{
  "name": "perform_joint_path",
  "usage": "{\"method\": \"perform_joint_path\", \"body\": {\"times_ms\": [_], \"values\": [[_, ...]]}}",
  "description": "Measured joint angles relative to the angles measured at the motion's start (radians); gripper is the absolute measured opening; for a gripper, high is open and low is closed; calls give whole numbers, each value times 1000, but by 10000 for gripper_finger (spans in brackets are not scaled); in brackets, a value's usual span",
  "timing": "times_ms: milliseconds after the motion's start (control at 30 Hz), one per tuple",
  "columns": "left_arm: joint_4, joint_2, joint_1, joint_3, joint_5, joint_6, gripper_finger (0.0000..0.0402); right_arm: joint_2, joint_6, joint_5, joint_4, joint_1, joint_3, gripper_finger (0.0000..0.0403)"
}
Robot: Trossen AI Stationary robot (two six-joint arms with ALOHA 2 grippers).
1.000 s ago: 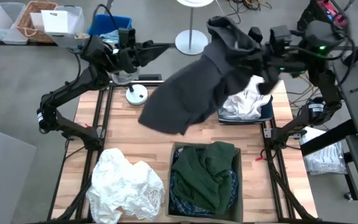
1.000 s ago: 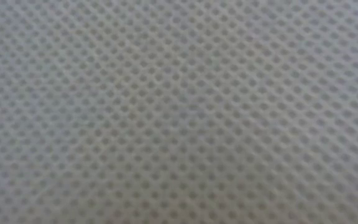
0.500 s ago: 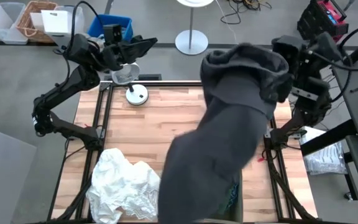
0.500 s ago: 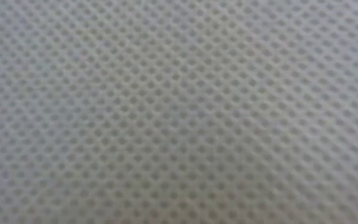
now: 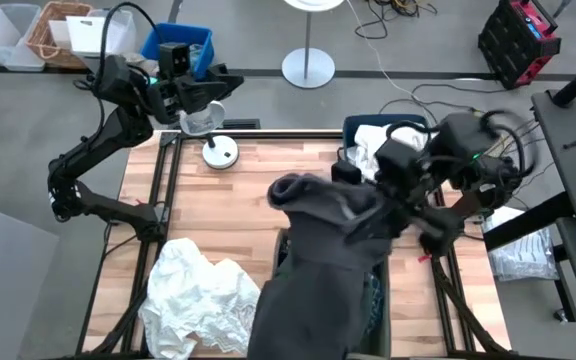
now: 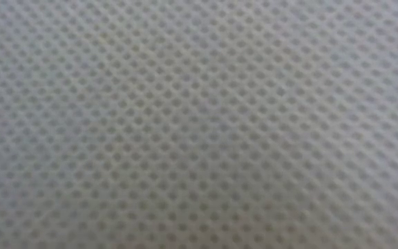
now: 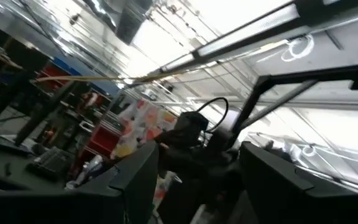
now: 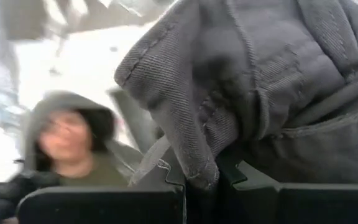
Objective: Sort clothes
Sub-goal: Put the gray shorts into the brown laundry organizer
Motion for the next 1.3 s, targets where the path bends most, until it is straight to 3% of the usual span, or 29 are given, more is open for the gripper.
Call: {"method": "perform_joint_path", "body": {"times_ms": [233, 367, 533, 667, 833, 1067, 1300], "values": [[3, -32, 3, 0, 37, 6, 204, -46, -119, 274, -561, 9, 0, 17], [3, -41, 0, 0, 126, 54, 204, -71, -103, 447, -798, 11, 0, 17], [-44, -37, -28, 0, 249, 108, 204, -71, -210, 662, -886, 39, 0, 17], [-171, -40, -39, 0, 286, 194, 204, -41, -347, 751, -914, 68, 0, 17], [-325, -43, -40, -1, 281, 279, 204, 23, -353, 722, -913, 75, -1, 17], [-368, -43, -40, -1, 255, 319, 204, 115, -261, 508, -791, 84, -2, 17], [-368, -53, -40, -1, 254, 317, 204, 183, -259, 368, -632, 101, -3, 17]]}}
